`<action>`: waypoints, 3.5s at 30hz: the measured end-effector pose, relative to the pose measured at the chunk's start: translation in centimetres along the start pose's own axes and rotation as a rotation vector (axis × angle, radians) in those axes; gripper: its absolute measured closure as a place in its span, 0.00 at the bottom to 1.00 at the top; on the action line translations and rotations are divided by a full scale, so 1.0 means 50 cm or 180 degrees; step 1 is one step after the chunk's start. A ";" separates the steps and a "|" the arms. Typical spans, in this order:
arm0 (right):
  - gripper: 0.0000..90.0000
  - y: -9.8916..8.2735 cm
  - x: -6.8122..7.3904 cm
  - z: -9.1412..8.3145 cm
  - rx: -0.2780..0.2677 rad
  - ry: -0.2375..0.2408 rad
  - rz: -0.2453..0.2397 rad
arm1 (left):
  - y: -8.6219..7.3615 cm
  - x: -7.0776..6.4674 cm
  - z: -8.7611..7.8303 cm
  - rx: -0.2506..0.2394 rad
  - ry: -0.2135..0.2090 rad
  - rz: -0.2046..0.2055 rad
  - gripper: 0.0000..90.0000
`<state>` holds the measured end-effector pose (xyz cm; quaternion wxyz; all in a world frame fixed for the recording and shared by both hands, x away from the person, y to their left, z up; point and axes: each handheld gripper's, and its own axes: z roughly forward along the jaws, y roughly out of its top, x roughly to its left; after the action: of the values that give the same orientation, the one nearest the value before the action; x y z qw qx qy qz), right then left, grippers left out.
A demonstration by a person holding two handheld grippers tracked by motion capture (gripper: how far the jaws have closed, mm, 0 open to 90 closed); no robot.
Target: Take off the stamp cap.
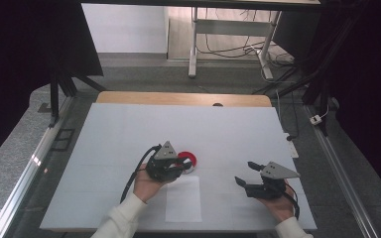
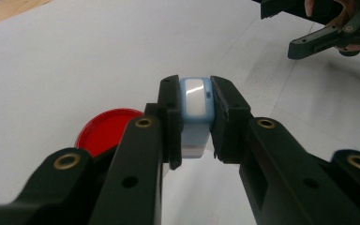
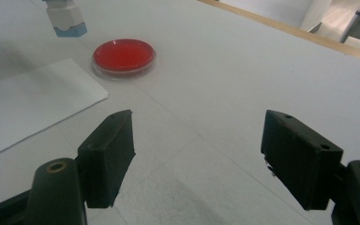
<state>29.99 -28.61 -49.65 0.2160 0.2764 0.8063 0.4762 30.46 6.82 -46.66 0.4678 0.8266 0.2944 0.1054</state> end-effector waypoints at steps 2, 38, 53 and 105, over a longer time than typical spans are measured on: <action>0.28 0.001 0.003 0.002 -0.0015 -0.0009 0.0029 | 0.000 0.000 0.000 -0.0009 0.0001 -0.0008 0.83; 0.33 0.033 0.095 0.062 -0.0074 -0.0038 -0.0088 | 0.000 0.005 0.001 -0.0048 -0.0014 -0.0084 0.83; 0.33 0.039 0.123 0.099 -0.0010 0.0086 -0.0133 | -0.002 0.005 0.004 -0.0048 -0.0026 -0.0102 0.83; 0.43 0.083 0.204 0.210 0.0066 0.0137 -0.0323 | -0.001 0.003 0.004 -0.0085 -0.0045 -0.0112 0.83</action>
<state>29.73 -13.51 -51.61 0.2196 0.2271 0.8287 0.4620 30.64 6.80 -46.82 0.4826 0.8158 0.3042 0.0952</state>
